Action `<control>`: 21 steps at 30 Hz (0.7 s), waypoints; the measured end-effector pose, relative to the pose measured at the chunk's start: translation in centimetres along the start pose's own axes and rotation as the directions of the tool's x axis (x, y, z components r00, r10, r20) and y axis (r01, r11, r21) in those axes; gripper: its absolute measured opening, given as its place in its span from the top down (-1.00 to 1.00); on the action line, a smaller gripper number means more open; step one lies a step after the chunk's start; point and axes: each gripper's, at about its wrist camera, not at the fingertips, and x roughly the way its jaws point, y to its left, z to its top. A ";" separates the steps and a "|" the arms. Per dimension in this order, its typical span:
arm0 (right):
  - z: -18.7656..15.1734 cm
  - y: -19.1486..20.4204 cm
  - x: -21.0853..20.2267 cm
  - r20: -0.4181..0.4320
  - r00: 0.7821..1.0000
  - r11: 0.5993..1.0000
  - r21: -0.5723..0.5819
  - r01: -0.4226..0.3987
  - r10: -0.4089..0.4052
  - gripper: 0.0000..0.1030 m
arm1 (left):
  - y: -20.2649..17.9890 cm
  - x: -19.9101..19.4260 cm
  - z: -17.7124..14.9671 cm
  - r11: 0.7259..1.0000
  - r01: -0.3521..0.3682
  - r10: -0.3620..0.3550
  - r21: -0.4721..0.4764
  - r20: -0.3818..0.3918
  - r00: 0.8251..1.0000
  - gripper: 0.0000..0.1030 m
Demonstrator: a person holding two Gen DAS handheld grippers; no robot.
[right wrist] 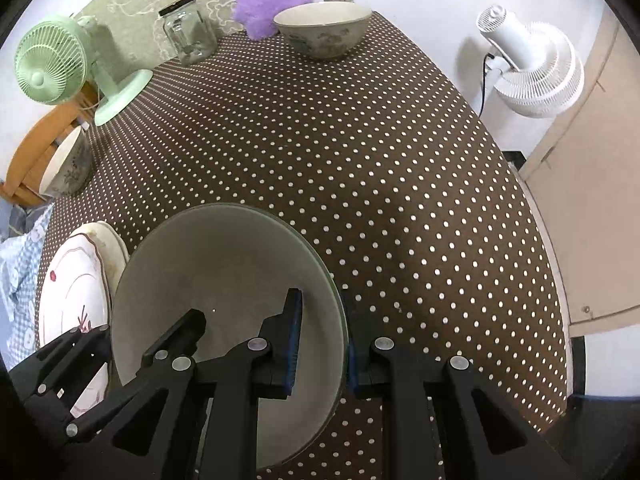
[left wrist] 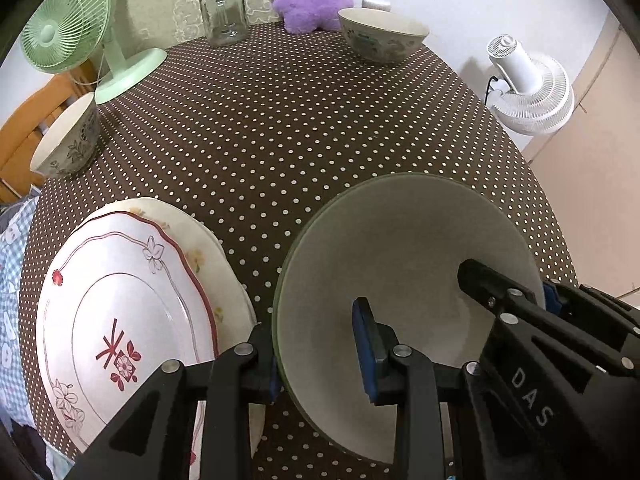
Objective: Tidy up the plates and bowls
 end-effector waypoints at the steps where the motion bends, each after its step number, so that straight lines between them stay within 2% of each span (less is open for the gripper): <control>1: 0.0 -0.1 0.0 -0.002 1.000 1.000 0.001 -0.008 0.008 0.52 | -0.1 0.1 0.1 1.000 0.001 -0.001 -0.003 -0.002 1.000 0.34; 5: 0.1 0.0 -0.1 -0.012 1.000 1.000 -0.009 -0.016 0.016 0.50 | 0.0 0.0 0.1 1.000 -0.005 0.005 0.005 -0.010 1.000 0.31; 7: 0.2 -0.1 -0.1 -0.014 1.000 1.000 -0.009 -0.016 0.016 0.47 | 0.0 -0.2 0.4 1.000 -0.007 0.007 0.007 -0.011 1.000 0.21; 8: 0.3 -0.1 -0.3 -0.012 1.000 1.000 -0.010 -0.014 0.014 0.34 | 0.0 -0.3 0.5 1.000 -0.007 0.007 0.005 -0.011 1.000 0.13; 9: 0.4 -0.3 -0.4 -0.010 1.000 1.000 -0.012 -0.017 0.017 0.08 | 0.1 -0.4 0.6 1.000 -0.006 0.006 0.003 -0.008 1.000 0.00; 10: 0.6 -0.4 -0.6 -0.005 1.000 1.000 -0.011 -0.020 0.020 -0.06 | 0.1 -0.7 0.8 1.000 0.005 -0.005 0.002 -0.004 1.000 -0.09; 11: 0.6 -0.4 -0.9 0.009 1.000 1.000 -0.007 -0.021 0.021 -0.29 | 0.1 -1.0 0.9 1.000 0.012 -0.012 0.002 0.002 1.000 -0.15; 12: 0.7 -0.5 -1.3 0.022 1.000 1.000 -0.005 -0.022 0.022 -0.39 | 0.0 -1.3 1.0 1.000 0.016 -0.016 0.006 0.009 1.000 -0.29; 13: 0.8 -0.5 -1.7 0.029 0.999 1.000 -0.006 -0.022 0.022 -0.41 | -0.1 -1.7 1.1 1.000 0.006 -0.006 0.010 0.018 1.000 -0.44; 15: 1.1 -0.3 -2.2 0.038 0.999 1.000 -0.008 -0.013 0.013 -0.44 | -0.1 -2.2 1.4 1.000 -0.009 0.009 0.012 0.028 1.000 -0.48; 21: 1.9 -0.1 -4.2 0.066 0.998 1.000 0.000 -0.022 0.022 -0.47 | 0.7 -4.2 2.1 1.000 0.010 -0.009 -0.002 0.055 0.998 -0.59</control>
